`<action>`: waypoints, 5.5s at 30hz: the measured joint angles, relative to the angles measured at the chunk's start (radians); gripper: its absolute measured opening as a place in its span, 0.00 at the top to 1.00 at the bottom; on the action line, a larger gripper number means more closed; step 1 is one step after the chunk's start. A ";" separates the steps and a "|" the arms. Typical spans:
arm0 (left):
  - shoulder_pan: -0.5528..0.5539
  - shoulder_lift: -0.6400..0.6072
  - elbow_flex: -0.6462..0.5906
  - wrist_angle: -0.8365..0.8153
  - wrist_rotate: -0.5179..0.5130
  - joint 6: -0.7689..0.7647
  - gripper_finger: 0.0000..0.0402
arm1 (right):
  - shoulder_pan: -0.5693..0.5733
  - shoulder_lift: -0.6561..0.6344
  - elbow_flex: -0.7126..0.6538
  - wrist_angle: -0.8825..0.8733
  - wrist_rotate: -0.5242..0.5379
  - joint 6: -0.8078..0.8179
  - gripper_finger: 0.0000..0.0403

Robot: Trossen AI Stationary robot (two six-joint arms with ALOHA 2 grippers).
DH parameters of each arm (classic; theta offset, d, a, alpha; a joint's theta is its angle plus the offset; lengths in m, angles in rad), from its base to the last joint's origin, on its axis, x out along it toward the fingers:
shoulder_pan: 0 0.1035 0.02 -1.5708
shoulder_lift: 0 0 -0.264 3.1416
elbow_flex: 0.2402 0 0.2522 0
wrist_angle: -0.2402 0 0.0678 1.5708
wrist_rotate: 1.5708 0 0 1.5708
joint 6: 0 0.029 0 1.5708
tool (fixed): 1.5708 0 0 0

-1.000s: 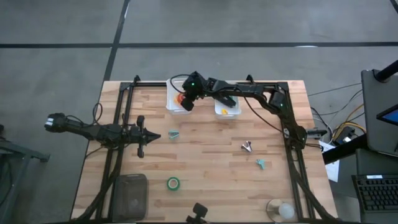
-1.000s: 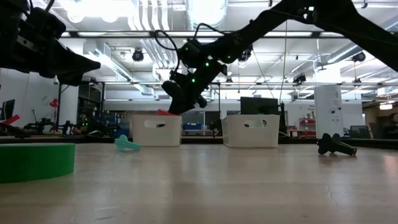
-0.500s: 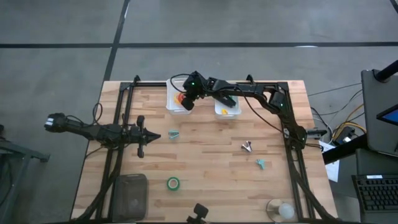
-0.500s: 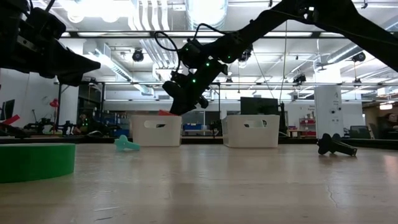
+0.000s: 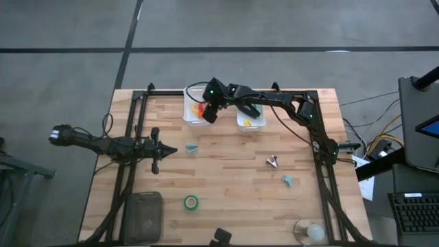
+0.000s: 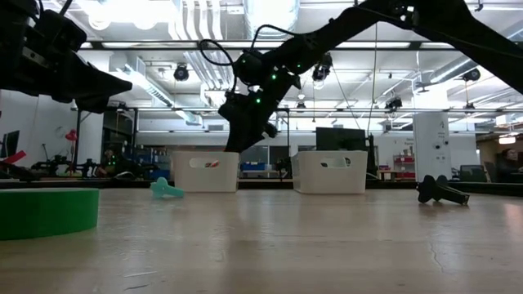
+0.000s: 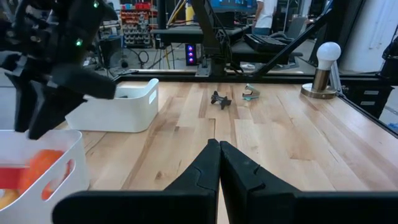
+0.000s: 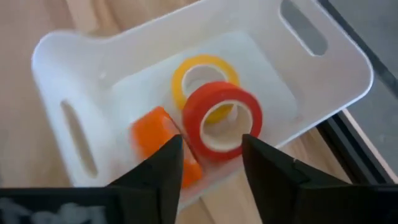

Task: Pick and place Stapler, Stapler remover, tape
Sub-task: Put the green tape into the left white bin

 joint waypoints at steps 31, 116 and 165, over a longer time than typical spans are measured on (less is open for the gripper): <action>0.000 0.000 0.000 0.000 0.000 0.000 0.97 | 0.609 -0.096 -0.108 0.155 -0.104 -0.352 0.56; 0.000 0.020 0.000 -0.045 0.000 0.000 0.97 | 0.700 0.153 0.057 -0.208 -0.102 -0.296 0.98; 0.000 0.021 0.000 -0.046 0.000 0.000 0.97 | 0.704 0.088 0.035 0.036 0.083 0.282 0.15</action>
